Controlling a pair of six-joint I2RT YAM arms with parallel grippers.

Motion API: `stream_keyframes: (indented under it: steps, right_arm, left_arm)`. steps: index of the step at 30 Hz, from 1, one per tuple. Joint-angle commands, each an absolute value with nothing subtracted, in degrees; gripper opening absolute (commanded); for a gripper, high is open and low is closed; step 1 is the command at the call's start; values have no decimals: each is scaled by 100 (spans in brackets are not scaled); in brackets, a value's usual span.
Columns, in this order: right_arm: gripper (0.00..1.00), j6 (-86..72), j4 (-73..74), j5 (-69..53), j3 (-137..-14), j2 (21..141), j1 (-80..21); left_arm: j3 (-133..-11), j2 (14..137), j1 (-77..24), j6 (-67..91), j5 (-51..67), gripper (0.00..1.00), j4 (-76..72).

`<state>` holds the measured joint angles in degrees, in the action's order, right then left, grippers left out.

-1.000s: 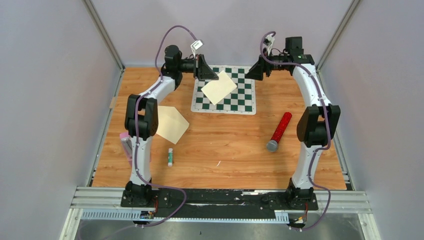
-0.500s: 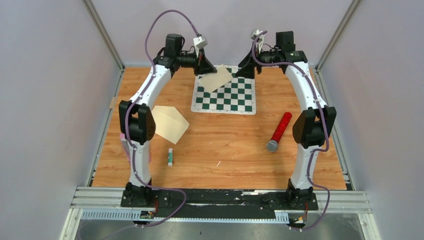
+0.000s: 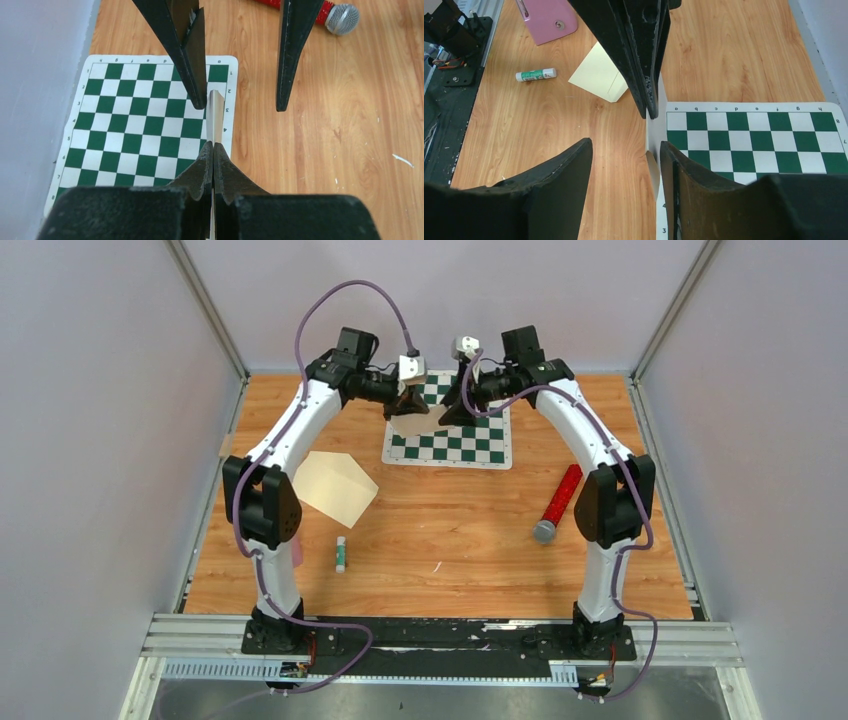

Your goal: Place the letter into the envelope and seal it

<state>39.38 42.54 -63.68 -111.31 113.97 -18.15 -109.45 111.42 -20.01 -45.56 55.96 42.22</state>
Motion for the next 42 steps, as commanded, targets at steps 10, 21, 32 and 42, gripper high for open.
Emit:
stream_keyframes:
  steps: [10, 21, 32, 42]
  right_arm:
    - [29, 4150, 4061, -6291, -11171, 11197, -1898]
    - [23, 3995, 4018, -6128, -11233, 11326, -1964]
    - [15, 3741, 3813, -5926, -11269, 11468, -2004]
    - [0, 3995, 3801, -5872, -11120, 11328, -2009]
  left_arm:
    - [-10933, 10853, -2118, -5069, 5416, 0, 4484]
    - [-10960, 10881, -2144, -4988, 5435, 0, 4491]
    - [-10986, 10890, -2149, -4867, 5513, 0, 4466]
    - [-11364, 11097, -2145, -4898, 5560, 27, 5188]
